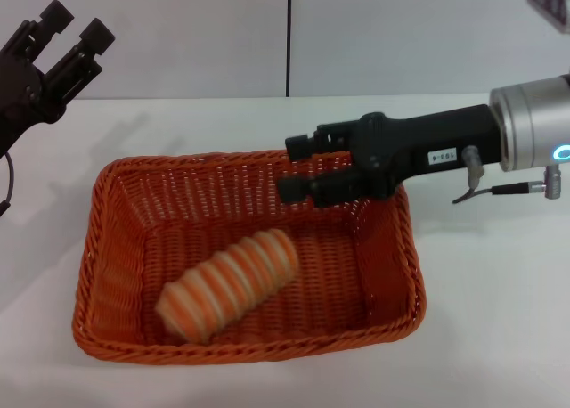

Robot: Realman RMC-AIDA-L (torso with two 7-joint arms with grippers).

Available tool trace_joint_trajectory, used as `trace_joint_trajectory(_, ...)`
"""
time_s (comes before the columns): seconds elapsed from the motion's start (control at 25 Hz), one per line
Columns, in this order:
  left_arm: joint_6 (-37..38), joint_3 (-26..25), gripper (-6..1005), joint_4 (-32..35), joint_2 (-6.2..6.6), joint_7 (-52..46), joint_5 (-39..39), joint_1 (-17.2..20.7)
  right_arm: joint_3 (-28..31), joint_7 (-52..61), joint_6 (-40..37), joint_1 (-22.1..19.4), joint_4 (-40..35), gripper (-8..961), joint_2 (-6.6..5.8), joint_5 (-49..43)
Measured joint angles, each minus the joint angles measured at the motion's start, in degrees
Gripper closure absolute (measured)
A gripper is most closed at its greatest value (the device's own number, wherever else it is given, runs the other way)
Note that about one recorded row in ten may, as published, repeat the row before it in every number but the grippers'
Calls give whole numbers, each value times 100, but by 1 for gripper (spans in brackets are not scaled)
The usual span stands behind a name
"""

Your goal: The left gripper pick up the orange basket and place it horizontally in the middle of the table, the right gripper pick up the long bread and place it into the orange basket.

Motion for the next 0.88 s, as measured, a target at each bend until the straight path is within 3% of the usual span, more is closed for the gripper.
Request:
trace_joint_trajectory(0.44,86,-64,199,1,0,0,-103,61,1179,-1092,-37,-880,-54,177,15,873)
trace_joint_trajectory(0.56,96,-70,199,1,3,3,-256,65,1929,-1525,-42,-1238,40,177,5,1169)
trace_joint_trajectory(0.6,97,-70,199,0,4,7,-308,67,1929,-1525,-42,-1238,40,177,5,1169)
trace_joint_trajectory(0.76,92,-71,199,43,6,12,-538,41,3071,-2415,-14,-1371,515,177,-7,1451)
trace_joint_trajectory(0.88,62,-75,199,45,7,39,-626,30,3479,-2849,-8,-1350,774,177,-9,1525)
